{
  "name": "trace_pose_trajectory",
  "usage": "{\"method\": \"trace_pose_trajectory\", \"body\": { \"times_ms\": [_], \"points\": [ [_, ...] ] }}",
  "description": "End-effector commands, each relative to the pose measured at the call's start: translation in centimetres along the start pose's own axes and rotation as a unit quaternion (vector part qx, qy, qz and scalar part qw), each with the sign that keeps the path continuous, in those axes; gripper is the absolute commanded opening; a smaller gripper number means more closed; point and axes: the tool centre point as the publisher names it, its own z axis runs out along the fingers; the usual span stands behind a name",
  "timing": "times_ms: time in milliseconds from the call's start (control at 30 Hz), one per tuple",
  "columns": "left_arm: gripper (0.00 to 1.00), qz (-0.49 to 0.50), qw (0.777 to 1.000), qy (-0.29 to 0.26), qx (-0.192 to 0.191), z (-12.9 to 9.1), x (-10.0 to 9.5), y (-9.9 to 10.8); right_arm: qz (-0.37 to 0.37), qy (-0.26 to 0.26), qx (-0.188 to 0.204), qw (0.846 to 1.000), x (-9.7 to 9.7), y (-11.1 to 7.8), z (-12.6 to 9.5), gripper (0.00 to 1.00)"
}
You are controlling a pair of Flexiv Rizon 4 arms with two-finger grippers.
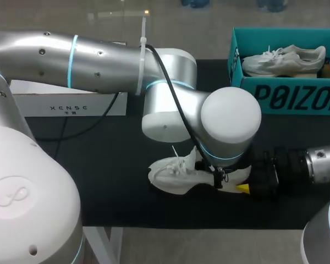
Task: Take the shoe out of the shoebox, open the shoe tongue, remove and reinsert the insole, then place the shoe into the shoebox
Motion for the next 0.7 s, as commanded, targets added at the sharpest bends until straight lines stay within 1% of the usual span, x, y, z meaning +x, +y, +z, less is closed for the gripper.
{"method": "trace_pose_trajectory", "body": {
  "times_ms": [33,167,267,467,700],
  "points": [
    [0.00,-0.011,1.000,-0.005,0.011,-2.4,-0.5,1.3,0.001,-0.001,0.001,1.000,0.1,-0.3,0.2,0.00],
    [0.00,-0.023,1.000,-0.006,0.016,-3.2,-1.0,1.8,0.001,-0.001,0.001,1.000,0.1,-0.3,0.2,0.00],
    [0.00,-0.020,1.000,-0.005,0.017,-3.5,-0.9,1.9,0.001,-0.001,0.001,1.000,0.1,-0.3,0.2,0.00],
    [0.00,-0.013,1.000,0.022,0.003,-2.4,-0.7,1.0,0.001,-0.001,0.001,1.000,0.1,-0.3,0.2,0.00],
    [0.00,-0.022,0.998,0.055,-0.006,-0.9,-0.8,-1.0,0.001,-0.001,0.001,1.000,0.1,-0.3,0.2,0.00]
  ]
}}
